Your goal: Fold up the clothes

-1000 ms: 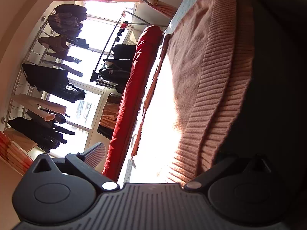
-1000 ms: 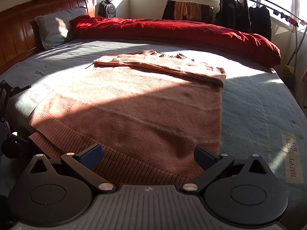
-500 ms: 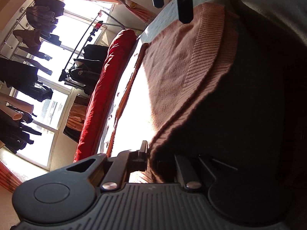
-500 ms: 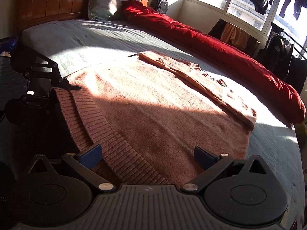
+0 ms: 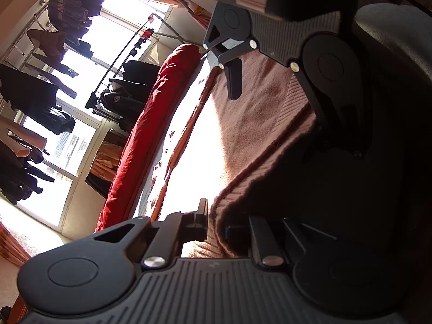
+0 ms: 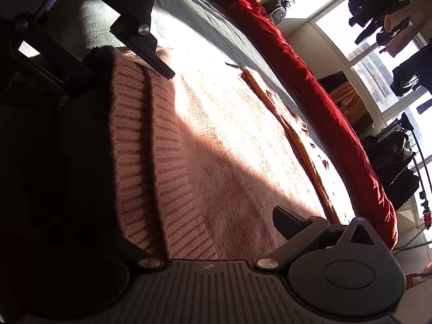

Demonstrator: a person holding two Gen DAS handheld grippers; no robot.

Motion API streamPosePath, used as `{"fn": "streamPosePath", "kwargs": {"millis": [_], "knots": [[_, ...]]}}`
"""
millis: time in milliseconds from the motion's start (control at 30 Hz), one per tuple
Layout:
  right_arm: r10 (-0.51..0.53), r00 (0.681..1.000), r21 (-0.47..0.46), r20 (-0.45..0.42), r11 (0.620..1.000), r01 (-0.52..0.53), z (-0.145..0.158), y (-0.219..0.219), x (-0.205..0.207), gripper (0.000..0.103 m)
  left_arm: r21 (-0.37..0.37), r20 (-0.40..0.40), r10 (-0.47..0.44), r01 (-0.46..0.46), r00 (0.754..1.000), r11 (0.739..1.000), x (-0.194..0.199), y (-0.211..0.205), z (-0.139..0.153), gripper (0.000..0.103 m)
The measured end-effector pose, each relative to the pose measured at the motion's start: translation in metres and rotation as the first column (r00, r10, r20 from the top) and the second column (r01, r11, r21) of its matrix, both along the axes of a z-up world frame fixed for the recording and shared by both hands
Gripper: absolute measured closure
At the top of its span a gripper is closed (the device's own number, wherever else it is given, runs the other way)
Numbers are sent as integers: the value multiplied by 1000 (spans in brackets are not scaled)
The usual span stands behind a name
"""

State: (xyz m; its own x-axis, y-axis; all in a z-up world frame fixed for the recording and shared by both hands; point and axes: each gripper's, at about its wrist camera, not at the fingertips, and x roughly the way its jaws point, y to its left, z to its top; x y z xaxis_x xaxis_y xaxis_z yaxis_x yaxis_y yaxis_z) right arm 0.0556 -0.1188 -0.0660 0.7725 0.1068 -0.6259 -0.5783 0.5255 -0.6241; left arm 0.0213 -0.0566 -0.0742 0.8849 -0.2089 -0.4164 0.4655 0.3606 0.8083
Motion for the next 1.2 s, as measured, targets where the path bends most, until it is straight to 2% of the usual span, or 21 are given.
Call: {"fn": "streamPosePath", "kwargs": {"millis": [167,233,267,300,367,467,567,667,800,900,1000,1100,1200], "knots": [[-41,998,49,55,998,38,19,-16,-1,0,58,38,-16,14,999,998,-7,-7,-16,86],[-45,997,58,65,997,41,23,-18,-2,0,68,57,-21,17,998,998,-9,-15,-20,80],[-46,996,60,71,997,42,24,-17,-2,0,65,66,-23,19,998,998,-10,-18,-22,71],[-44,996,61,73,997,40,24,-17,-2,0,61,75,-24,20,997,998,-11,-22,-23,57],[-36,997,65,72,997,31,25,-15,-1,0,67,101,-21,14,995,998,-11,-29,-28,48],[-27,997,68,74,997,22,26,-15,-1,0,91,114,39,-50,993,995,-3,-34,-34,49],[-27,997,62,77,998,22,26,-18,-1,0,63,93,117,-123,989,990,6,-26,-29,71],[-51,998,54,41,997,48,19,-29,2,0,38,83,159,-162,984,986,7,-15,-21,71],[-109,994,-21,-7,994,109,-9,-49,4,0,26,68,190,-193,979,981,6,-3,-14,71],[-164,986,-56,-9,985,163,-23,-69,3,0,28,55,198,-199,979,980,6,1,-14,71],[-204,979,-24,30,979,204,-17,-88,0,1,55,47,190,-193,981,980,5,-2,-18,71],[-202,978,7,59,979,202,-10,-97,-3,6,86,44,176,-179,983,980,5,-5,-24,69],[-173,984,6,47,985,173,-11,-96,-7,21,118,46,162,-167,986,979,3,-8,-29,69]]}}
